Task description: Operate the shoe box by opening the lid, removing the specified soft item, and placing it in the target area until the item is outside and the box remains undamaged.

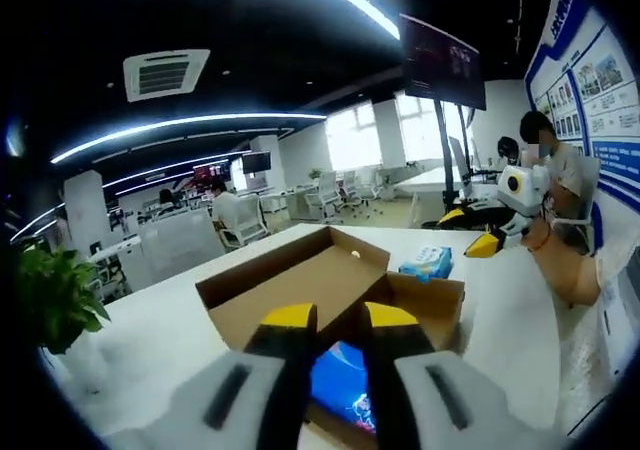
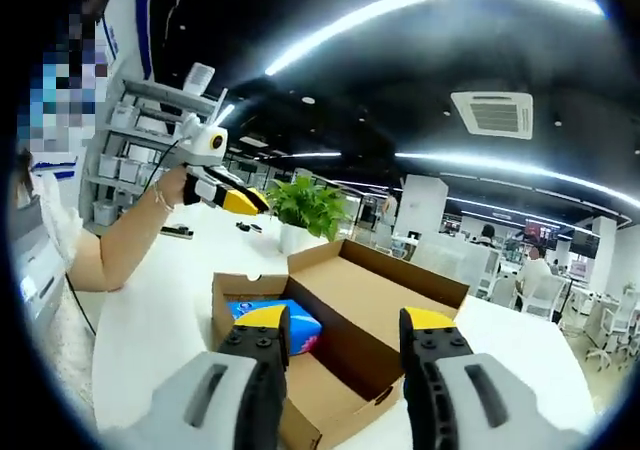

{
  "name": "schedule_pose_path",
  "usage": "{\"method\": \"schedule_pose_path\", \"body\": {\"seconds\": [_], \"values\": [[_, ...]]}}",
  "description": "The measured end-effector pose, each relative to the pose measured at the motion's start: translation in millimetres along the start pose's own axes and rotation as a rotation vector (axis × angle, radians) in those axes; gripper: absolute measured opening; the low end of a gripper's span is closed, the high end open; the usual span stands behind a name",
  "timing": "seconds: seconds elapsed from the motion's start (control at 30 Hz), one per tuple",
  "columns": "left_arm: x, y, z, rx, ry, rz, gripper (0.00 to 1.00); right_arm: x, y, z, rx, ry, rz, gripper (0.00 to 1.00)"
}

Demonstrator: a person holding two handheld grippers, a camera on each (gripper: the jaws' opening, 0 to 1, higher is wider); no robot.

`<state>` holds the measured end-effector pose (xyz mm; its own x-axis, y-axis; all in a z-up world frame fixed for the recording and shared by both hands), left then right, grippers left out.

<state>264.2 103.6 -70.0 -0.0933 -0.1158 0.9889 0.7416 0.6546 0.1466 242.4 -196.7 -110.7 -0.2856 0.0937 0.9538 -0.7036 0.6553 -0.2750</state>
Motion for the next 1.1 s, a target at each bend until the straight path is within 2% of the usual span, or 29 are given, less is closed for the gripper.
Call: {"method": "schedule_pose_path", "body": {"seconds": [0.07, 0.23, 0.3, 0.37, 0.53, 0.67, 0.8, 0.93, 1.0, 1.1], "values": [[-2.3, 3.9, -7.7, -0.035, 0.037, 0.001, 0.18, 1.4, 1.5, -8.3, 0.012, 0.013, 0.005, 0.45], [-12.7, 12.2, -15.8, -0.038, 0.072, -0.004, 0.18, 6.3, 2.8, -32.5, 0.029, 0.049, 0.029, 0.45], [-17.6, 11.5, -18.7, -0.070, 0.093, 0.003, 0.17, 6.2, 3.4, -42.3, 0.040, 0.072, 0.034, 0.45], [-20.0, 9.6, -20.8, -0.076, 0.106, -0.008, 0.17, 3.3, 4.7, -51.8, 0.049, 0.102, 0.041, 0.45], [-32.4, 1.9, -24.0, -0.073, 0.209, -0.074, 0.16, -12.1, 10.5, -74.0, 0.083, 0.156, 0.042, 0.45], [-43.3, -1.6, -29.2, -0.096, 0.271, -0.076, 0.15, -27.2, 9.3, -88.7, 0.088, 0.182, 0.024, 0.45], [-56.6, -3.1, -33.4, -0.107, 0.348, -0.089, 0.15, -44.4, 8.4, -98.3, 0.164, 0.278, 0.038, 0.44], [-69.6, -4.6, -36.8, -0.120, 0.446, -0.113, 0.15, -46.7, 1.4, -110.8, 0.185, 0.284, 0.047, 0.33], [-73.5, -4.1, -39.8, -0.119, 0.468, -0.118, 0.14, -48.1, 3.4, -115.2, 0.231, 0.282, 0.043, 0.28], [-77.2, -4.7, -41.0, -0.122, 0.493, -0.128, 0.13, -56.2, 11.3, -112.2, 0.311, 0.310, 0.056, 0.27]]}}
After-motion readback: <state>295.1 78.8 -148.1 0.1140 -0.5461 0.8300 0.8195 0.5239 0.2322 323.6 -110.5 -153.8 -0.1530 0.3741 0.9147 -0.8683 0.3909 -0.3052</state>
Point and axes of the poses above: the point that each gripper's makers call its tool centre point, and the gripper's own axes: z roughly backward along the fingers, y roughly to its left, x roughly out of its top, the point moved 8 cm from there along z, roughly backward along the fingers, and after that the axes turned 11 degrees about -y, right-handed, at the moved point
